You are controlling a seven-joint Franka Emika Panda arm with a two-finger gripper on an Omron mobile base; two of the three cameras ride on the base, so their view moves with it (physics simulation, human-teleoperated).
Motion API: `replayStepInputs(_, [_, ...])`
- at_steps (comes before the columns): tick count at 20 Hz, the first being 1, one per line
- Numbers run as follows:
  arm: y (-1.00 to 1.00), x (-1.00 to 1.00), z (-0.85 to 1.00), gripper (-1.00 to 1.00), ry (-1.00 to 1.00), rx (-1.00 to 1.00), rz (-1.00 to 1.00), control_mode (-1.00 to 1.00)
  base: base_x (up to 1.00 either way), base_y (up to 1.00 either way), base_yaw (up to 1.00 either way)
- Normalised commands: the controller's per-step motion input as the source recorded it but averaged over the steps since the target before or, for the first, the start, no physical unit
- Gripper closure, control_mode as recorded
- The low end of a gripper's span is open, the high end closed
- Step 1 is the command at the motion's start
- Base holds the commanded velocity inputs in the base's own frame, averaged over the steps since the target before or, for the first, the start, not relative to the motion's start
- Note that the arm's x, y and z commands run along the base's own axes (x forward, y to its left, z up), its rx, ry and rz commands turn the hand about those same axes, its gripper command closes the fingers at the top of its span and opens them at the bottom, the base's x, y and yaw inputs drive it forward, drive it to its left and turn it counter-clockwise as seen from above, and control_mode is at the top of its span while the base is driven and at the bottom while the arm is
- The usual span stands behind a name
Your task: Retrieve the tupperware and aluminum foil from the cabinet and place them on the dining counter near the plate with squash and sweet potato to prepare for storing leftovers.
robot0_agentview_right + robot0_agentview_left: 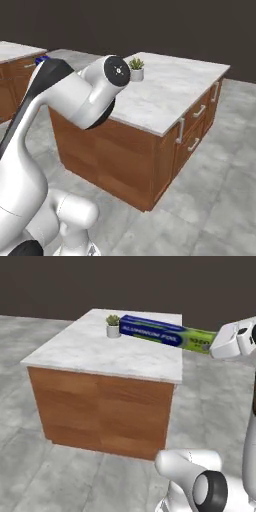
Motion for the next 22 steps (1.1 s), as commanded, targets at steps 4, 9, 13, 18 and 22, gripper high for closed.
replayStepInputs(4, [0.00,0.00,0.00,1.00,0.00,0.00,0.00,1.00,0.46,0.23,0.79])
replayStepInputs(9, [0.00,0.00,0.00,1.00,0.00,0.00,0.00,1.00,0.77,0.33,0.66])
replayStepInputs(13, [0.00,0.00,0.00,1.00,0.00,0.00,0.00,1.00,1.00,0.24,0.37])
replayStepInputs(18, [0.00,0.00,0.00,1.00,0.00,0.00,0.00,1.00,1.00,0.55,0.17])
replayStepInputs(22, [0.00,0.00,0.00,1.00,0.00,0.00,0.00,1.00,1.00,0.74,0.09])
